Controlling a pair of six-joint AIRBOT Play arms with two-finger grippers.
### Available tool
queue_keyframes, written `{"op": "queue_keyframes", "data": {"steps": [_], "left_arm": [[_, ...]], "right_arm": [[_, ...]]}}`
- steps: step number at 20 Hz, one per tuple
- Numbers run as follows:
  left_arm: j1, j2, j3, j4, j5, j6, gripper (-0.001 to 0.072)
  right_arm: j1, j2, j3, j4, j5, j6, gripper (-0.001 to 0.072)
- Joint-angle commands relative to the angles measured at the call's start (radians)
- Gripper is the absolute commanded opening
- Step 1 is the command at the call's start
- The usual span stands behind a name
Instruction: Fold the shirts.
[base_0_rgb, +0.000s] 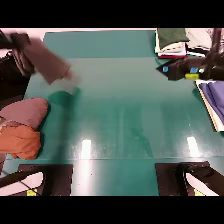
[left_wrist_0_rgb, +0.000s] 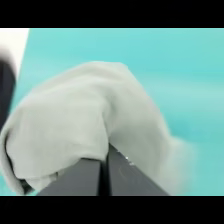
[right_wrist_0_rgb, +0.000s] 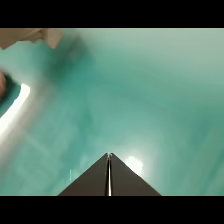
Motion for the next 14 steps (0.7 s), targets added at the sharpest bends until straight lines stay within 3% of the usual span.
{"op": "queue_keyframes", "data": {"steps": [1, 6, 9, 11, 13, 14], "left_arm": [[-0.129, 0.18, 0.061, -0.016, -0.047, 0.104, 0.002], [-0.453, 0.182, 0.039, -0.079, -0.219, 0.13, 0.002], [-0.653, 0.092, -0.005, -0.146, -0.22, 0.131, 0.0022], [-0.772, 0.002, -0.014, -0.213, -0.19, 0.18, 0.0045], [-0.834, -0.073, -0.014, -0.235, -0.132, 0.192, 0.0572], [-0.833, -0.097, -0.013, -0.232, -0.116, 0.19, 0.0573]], "right_arm": [[0.001, 0.0, 0.138, -0.008, -0.002, 0.0, 0.0017], [0.001, 0.0, 0.272, -0.008, -0.001, -0.001, 0.0018], [0.001, 0.0, 0.306, -0.008, 0.002, -0.001, 0.0017], [0.001, 0.002, 0.305, -0.007, 0.008, -0.001, 0.0017], [0.001, 0.002, 0.305, -0.007, 0.022, -0.001, 0.0017], [0.001, 0.002, 0.305, -0.008, 0.028, -0.001, 0.0017]]}}
